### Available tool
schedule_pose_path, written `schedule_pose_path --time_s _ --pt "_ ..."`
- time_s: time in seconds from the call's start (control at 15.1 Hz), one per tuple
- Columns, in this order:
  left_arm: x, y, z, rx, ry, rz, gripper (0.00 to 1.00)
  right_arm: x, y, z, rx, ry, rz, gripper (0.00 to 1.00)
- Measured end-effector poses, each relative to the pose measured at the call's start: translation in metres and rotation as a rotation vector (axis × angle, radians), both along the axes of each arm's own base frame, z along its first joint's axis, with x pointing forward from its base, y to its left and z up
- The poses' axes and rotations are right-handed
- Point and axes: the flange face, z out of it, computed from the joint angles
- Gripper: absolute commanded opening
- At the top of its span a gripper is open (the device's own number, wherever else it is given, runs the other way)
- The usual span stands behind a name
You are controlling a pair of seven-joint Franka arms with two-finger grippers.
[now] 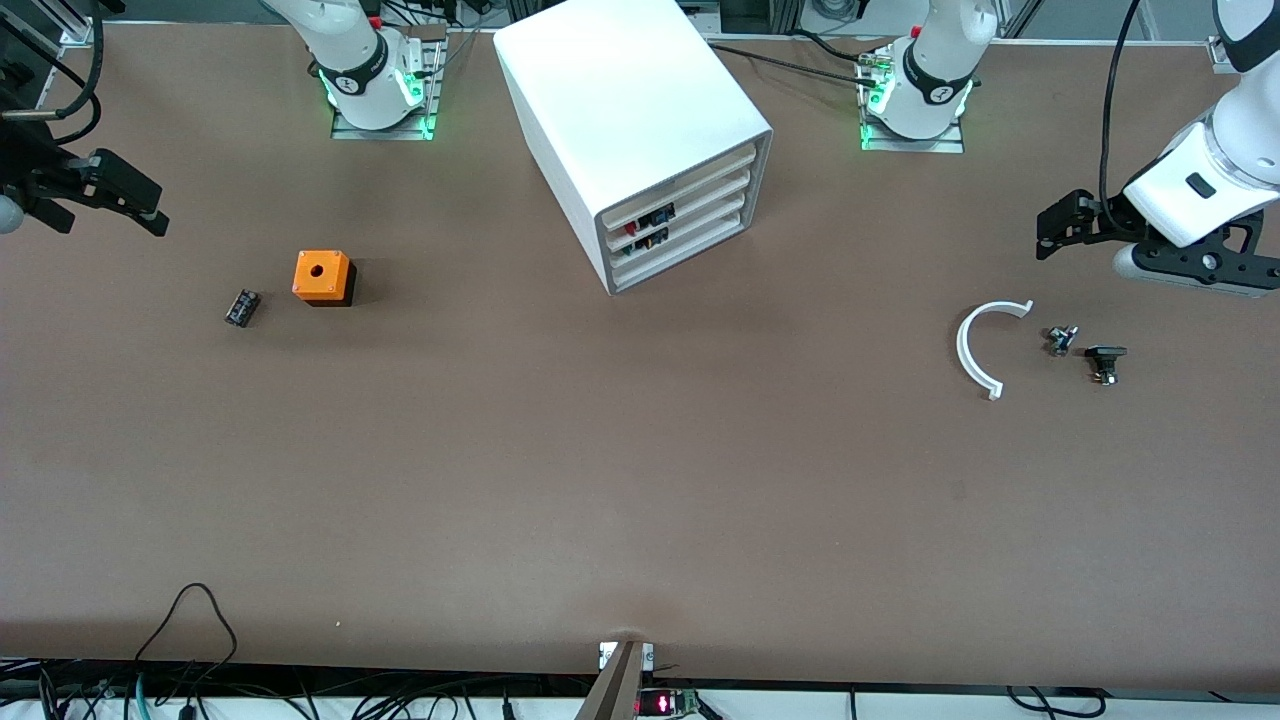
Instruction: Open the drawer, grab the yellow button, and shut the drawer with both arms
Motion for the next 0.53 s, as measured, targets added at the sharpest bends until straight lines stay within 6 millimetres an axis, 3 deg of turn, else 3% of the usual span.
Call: schedule_pose_path --time_s 0.53 --pt "0.0 0.0 0.0 0.0 0.0 0.0 1.0 0.0002 -0.0022 -0.0083 -0.001 0.029 -0.005 1.0"
